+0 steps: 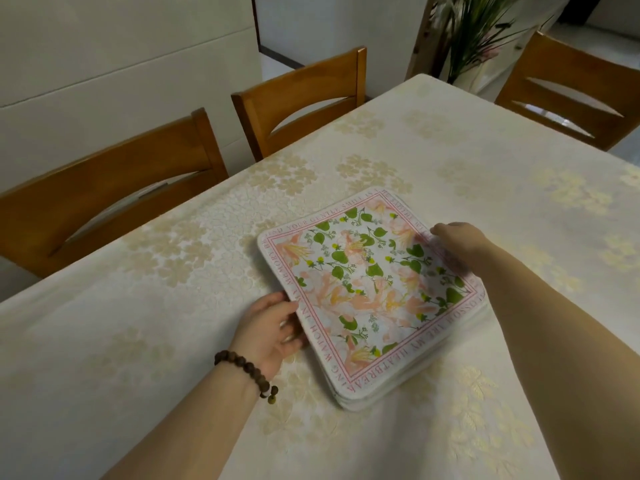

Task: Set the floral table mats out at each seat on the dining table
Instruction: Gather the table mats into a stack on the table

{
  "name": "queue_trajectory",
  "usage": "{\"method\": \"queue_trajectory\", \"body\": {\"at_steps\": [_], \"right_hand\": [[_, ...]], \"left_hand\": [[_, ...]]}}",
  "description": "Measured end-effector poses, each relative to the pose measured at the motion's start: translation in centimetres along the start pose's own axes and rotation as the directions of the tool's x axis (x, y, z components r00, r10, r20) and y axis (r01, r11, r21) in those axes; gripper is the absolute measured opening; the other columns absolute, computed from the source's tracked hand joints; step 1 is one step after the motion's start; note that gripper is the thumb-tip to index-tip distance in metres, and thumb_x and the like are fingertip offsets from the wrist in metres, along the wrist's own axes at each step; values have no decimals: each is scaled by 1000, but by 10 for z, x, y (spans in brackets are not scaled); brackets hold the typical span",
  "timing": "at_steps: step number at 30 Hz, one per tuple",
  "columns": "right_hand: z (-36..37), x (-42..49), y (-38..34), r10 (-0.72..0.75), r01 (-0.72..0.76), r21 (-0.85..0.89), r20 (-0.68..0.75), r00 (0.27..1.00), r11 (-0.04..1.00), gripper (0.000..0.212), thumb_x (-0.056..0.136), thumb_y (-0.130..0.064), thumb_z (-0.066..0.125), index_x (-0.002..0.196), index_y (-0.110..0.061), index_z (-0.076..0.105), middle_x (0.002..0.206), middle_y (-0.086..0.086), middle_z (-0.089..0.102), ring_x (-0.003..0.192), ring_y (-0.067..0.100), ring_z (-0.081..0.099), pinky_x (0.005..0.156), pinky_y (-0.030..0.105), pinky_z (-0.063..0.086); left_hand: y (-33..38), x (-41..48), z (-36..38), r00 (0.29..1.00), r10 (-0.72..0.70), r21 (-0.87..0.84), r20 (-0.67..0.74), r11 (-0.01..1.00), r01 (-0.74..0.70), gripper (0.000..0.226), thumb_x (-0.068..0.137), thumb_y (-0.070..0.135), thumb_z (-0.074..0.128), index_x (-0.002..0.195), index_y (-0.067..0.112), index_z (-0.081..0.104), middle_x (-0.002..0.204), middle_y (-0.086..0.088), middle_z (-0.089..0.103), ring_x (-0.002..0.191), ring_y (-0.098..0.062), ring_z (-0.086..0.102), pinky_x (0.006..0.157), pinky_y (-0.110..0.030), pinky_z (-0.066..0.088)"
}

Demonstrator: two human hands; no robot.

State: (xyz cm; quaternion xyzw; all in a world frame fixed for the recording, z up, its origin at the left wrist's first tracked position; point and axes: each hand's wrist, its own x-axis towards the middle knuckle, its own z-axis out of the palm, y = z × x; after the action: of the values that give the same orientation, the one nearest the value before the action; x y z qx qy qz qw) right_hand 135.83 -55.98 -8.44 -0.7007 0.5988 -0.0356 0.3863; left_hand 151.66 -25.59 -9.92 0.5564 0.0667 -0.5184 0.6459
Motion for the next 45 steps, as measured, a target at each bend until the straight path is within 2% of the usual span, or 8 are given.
{"method": "queue_trajectory", "body": {"at_steps": [5, 9, 14, 17, 23, 28, 39, 45], "right_hand": [[-6, -15, 3, 23, -23, 5, 50, 998, 1000, 28, 88, -27, 65, 112, -17, 55, 90, 10, 63, 74, 26, 61, 55, 31, 49], [-18, -38, 2, 55, -63, 113, 72, 996, 992, 30, 84, -20, 72, 110, -15, 57, 87, 11, 66, 60, 21, 59, 40, 23, 44], [-25, -85, -3, 51, -65, 286, 57, 997, 956, 28, 84, -13, 71, 109, -11, 59, 95, 20, 70, 80, 35, 70, 64, 43, 59], [-25, -124, -10, 40, -43, 382, 17, 999, 923, 23, 84, -11, 69, 105, -13, 58, 94, 22, 69, 79, 37, 70, 70, 48, 59], [-8, -211, -25, 23, -16, 539, -7, 1000, 842, 19, 85, -8, 66, 99, -14, 54, 87, 17, 68, 57, 24, 68, 46, 33, 55], [21, -265, -40, 82, -47, 606, -31, 996, 794, 19, 86, -8, 66, 98, -13, 52, 86, 16, 68, 60, 25, 67, 46, 32, 54], [133, -294, -114, 312, -65, 739, -201, 929, 670, 23, 84, -5, 66, 100, -11, 51, 81, 13, 63, 57, 23, 63, 33, 20, 43], [207, -285, -152, 436, -121, 760, -227, 871, 638, 27, 84, -8, 67, 104, -13, 49, 87, 10, 62, 69, 23, 64, 52, 31, 51]], "left_hand": [[5, 3, -1, 1000, 27, 49, 4, 998, -27, 28, 87, 1, 61, 114, 9, 61, 95, -15, 75, 85, -27, 73, 68, -48, 60], [18, -2, 0, 999, 47, 37, -1, 998, -47, 28, 87, -2, 59, 113, 9, 59, 86, -12, 75, 61, -17, 71, 52, -35, 56], [42, -29, -9, 998, 64, 130, -4, 989, -63, 26, 86, 2, 60, 112, 9, 61, 84, -10, 73, 41, -7, 58, 41, -22, 42], [60, -53, -25, 997, 79, 166, 5, 983, -79, 29, 85, 4, 61, 113, 11, 61, 97, -14, 71, 59, -12, 64, 60, -31, 39], [102, -86, -72, 995, 96, 237, 40, 966, -103, 24, 90, 3, 57, 112, 9, 63, 83, -10, 74, 81, -22, 65, 76, -36, 44], [136, -94, -104, 994, 87, 374, 69, 921, -106, 23, 90, 7, 56, 108, 16, 66, 84, -7, 70, 75, -19, 66, 53, -31, 53], [236, -9, -162, 987, 40, 542, 152, 832, -118, 35, 84, 1, 54, 116, 12, 65, 105, -13, 67, 90, -24, 62, 77, -41, 54], [285, 55, -189, 976, 31, 662, 214, 730, -168, 28, 81, 5, 59, 77, 26, 78, 88, -8, 76, 92, -28, 69, 87, -50, 54]]}}
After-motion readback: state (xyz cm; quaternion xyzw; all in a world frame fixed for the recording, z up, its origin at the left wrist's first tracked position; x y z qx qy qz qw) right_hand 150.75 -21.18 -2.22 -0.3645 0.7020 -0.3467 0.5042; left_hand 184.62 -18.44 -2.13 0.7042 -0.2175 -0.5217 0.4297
